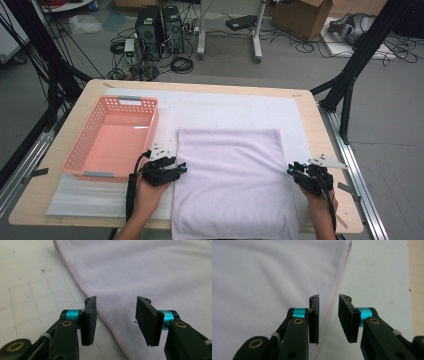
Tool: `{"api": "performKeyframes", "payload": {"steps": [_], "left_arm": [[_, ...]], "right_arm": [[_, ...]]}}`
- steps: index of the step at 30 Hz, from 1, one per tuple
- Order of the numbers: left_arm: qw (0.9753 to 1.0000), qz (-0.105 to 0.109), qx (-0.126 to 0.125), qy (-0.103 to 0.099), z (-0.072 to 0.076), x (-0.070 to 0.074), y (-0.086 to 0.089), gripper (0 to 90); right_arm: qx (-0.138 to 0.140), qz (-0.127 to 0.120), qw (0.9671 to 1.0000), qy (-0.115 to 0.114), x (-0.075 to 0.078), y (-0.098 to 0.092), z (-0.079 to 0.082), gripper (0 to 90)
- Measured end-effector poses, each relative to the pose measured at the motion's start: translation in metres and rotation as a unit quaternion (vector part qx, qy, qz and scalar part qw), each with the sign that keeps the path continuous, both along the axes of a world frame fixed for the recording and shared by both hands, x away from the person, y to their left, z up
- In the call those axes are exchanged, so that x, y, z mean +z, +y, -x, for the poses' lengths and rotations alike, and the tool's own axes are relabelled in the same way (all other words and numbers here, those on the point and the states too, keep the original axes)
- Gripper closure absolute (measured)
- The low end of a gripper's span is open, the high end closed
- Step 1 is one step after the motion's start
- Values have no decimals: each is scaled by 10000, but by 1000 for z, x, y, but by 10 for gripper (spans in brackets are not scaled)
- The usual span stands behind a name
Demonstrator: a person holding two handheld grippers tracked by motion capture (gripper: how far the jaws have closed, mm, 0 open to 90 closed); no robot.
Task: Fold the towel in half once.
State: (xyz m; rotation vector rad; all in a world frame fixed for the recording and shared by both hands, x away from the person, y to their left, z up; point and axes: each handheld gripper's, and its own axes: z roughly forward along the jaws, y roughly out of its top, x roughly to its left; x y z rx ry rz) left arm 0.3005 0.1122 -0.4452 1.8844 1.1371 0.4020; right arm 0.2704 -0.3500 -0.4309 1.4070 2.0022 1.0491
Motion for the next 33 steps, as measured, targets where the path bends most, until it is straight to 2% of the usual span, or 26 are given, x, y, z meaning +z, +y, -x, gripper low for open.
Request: {"api": "performKeyframes", "payload": {"steps": [1, 3, 5, 7, 9, 12, 13, 15, 16, 19, 20, 22, 25, 27, 28, 30, 31, 32, 33], "left_arm": [[10000, 21, 65, -39, -4, 0, -2, 502], [10000, -76, 30, -27, -14, 3, -4, 502], [9998, -50, 90, -161, -22, 4, -5, 504], [9998, -141, 139, -98, -35, 7, -6, 511], [9994, -128, 296, -107, -47, 8, -6, 513], [9983, -358, 416, -207, -63, 12, -9, 521], [9983, -309, 441, -219, -68, 12, -11, 523], [9976, -342, 562, -218, -78, 13, -15, 516], [9970, -375, 629, -231, -83, 12, -16, 513], [9956, -443, 827, -53, -98, 9, -18, 492], [9950, -430, 900, -87, -101, 7, -18, 490], [9936, -523, 1005, 5, -108, 5, -17, 487], [9931, -604, 1009, 45, -115, 1, -17, 487], [9939, -571, 943, 86, -119, -4, -16, 494], [9940, -587, 926, 16, -119, -4, -17, 498], [9954, -529, 793, -27, -120, -5, -17, 576], [9966, -509, 643, -50, -120, -5, -19, 704], [9956, -637, 673, -129, -120, -4, -22, 803], [9944, -721, 745, -194, -120, -3, -25, 826]], "right_arm": [[22, -1, 10000, -9, 1, 0, -3, 689], [85, 13, 10000, -18, 3, 2, -13, 677], [139, 7, 9999, -37, 4, 5, -22, 670], [209, 12, 9998, -49, 4, 7, -32, 665], [256, -4, 9997, -45, 3, 8, -42, 653], [282, 31, 9996, -3, 3, 9, -57, 635], [270, 39, 9996, 0, 3, 8, -62, 634], [214, -79, 9997, 60, 4, 7, -71, 636], [203, -54, 9998, 58, 4, 7, -75, 640], [181, 72, 9998, 102, 5, 8, -89, 641], [146, 71, 9998, 121, 4, 8, -93, 629], [105, 82, 9998, 160, 3, 7, -102, 594], [53, 76, 9996, 250, -2, 6, -116, 553], [68, 70, 9994, 323, -6, 7, -124, 537], [104, 84, 9993, 348, -9, 9, -128, 542], [261, 184, 9988, 376, -14, 15, -133, 604], [345, 280, 9983, 377, -16, 18, -134, 668], [378, 308, 9984, 298, -16, 19, -135, 772], [328, 329, 9985, 283, -15, 20, -136, 832]]}}
